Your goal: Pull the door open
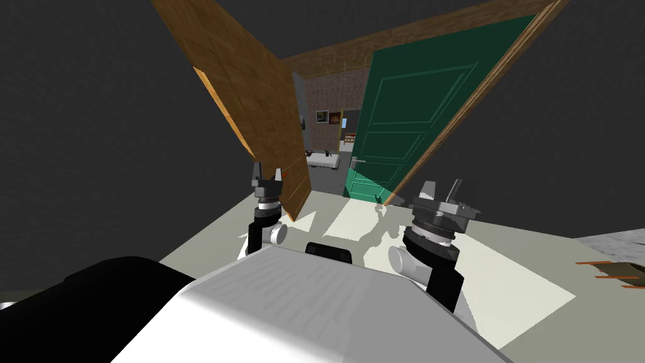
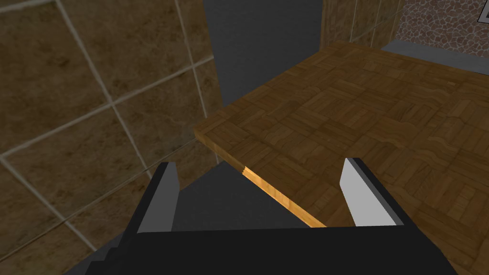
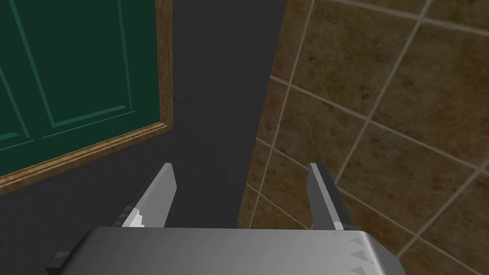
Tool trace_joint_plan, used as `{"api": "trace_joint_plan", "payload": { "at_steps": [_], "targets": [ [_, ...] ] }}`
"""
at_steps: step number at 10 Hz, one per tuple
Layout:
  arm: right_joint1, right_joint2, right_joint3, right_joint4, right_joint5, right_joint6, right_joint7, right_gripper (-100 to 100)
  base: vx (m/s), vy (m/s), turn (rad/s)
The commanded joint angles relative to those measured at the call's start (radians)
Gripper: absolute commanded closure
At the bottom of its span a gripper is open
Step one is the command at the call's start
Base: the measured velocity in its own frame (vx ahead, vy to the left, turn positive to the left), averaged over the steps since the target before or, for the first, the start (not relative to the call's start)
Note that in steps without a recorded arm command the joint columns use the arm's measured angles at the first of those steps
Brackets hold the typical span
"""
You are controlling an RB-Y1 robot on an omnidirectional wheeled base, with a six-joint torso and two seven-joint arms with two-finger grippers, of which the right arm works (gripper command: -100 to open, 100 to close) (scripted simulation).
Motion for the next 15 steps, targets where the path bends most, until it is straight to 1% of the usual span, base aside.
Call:
{"api": "trace_joint_plan", "payload": {
  "at_steps": [1, 3, 8, 12, 15],
  "targets": [
    [-0.016, -0.008, -0.002, 0.029, 0.005, 0.002, -0.009, -100, 0.060, 0.000, -0.011],
    [-0.044, -0.020, -0.005, 0.081, 0.015, 0.006, -0.026, -100, 0.148, 0.007, -0.012],
    [-0.093, -0.040, -0.010, 0.171, 0.031, 0.013, -0.056, -100, 0.102, 0.007, -0.008],
    [-0.143, -0.059, -0.016, 0.264, 0.048, 0.021, -0.086, -100, 0.097, 0.005, -0.010],
    [-0.186, -0.074, -0.021, 0.344, 0.062, 0.027, -0.112, -100, 0.093, 0.008, -0.011]
  ]
}}
